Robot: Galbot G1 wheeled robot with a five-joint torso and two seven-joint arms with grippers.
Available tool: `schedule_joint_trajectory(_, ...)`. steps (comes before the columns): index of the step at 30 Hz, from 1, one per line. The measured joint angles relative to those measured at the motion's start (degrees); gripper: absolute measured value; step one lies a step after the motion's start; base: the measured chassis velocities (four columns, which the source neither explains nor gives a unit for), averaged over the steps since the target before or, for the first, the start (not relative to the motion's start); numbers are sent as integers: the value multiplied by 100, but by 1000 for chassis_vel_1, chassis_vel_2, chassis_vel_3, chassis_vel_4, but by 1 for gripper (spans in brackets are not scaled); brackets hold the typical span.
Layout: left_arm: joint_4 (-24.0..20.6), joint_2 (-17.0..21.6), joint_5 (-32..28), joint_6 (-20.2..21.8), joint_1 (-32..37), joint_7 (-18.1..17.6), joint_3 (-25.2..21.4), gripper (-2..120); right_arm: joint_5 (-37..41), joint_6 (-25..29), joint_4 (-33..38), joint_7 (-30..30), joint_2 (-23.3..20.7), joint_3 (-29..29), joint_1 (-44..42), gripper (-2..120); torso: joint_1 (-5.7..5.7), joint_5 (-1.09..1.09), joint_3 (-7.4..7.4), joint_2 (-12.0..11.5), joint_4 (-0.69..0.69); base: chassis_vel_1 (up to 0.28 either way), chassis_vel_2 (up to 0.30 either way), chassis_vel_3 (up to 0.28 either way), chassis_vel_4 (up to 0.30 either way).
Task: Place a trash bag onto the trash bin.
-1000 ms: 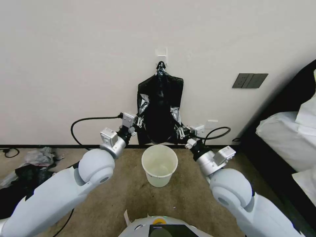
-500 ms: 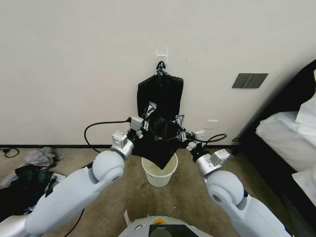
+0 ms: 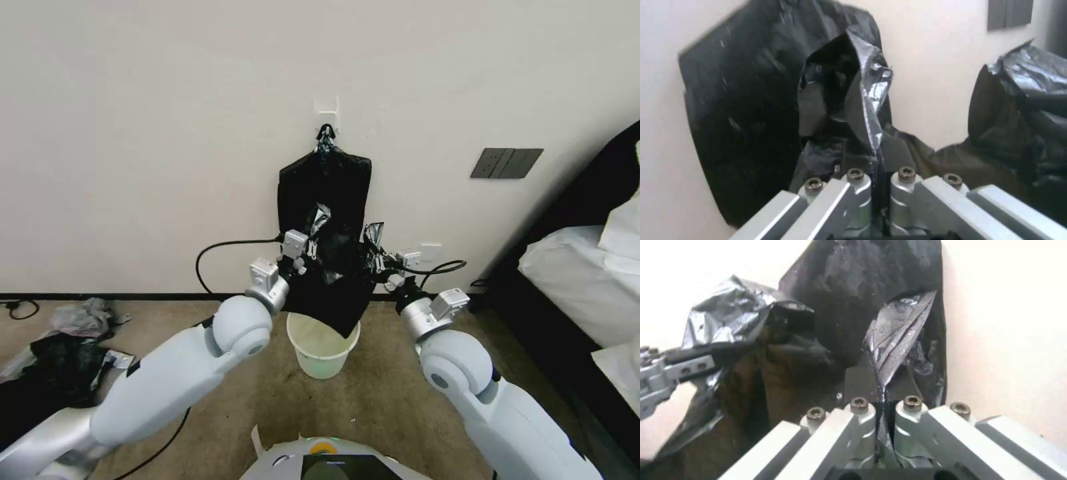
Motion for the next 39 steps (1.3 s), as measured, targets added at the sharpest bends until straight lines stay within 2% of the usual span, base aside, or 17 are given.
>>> schedule_joint_trajectory(9,-22,-83,24,14,824,-163,-306,0,-152,-4,-267,33,346,-114,-517,0,0,0,0,0,0,0,0,0,0)
schedule_joint_trajectory(12,59,-53,63,-18,1457,-136,-664,0,-325,0,-591,104,727,-272,-679,0,-1,1,0,0,1,0,0,0,0)
schedule_joint_trajectory(20,367,-360,215,-51,2032,-127,-732,0,-500,-25,-640,173,819,-272,-923,0,0,0,0,0,0,0,0,0,0)
schedule_joint_trajectory(24,481,-497,488,-86,2393,-133,-723,0,-578,-48,-654,237,930,-290,-1248,0,-1,0,-1,0,-2,0,0,0,0)
schedule_joint_trajectory(26,495,-553,647,-96,2704,-133,-778,0,-598,-157,-717,413,1061,-346,-1369,0,-1,0,0,0,1,0,0,0,0)
schedule_joint_trajectory(32,478,-603,855,-112,3064,-140,-883,0,-335,-539,-770,861,1210,-414,-1509,0,-1,1,0,0,1,0,0,0,0)
schedule_joint_trajectory(39,114,-571,911,-113,3519,-214,-1052,0,285,-1010,-340,1246,1288,-539,-1893,0,0,1,0,0,-1,0,0,0,0)
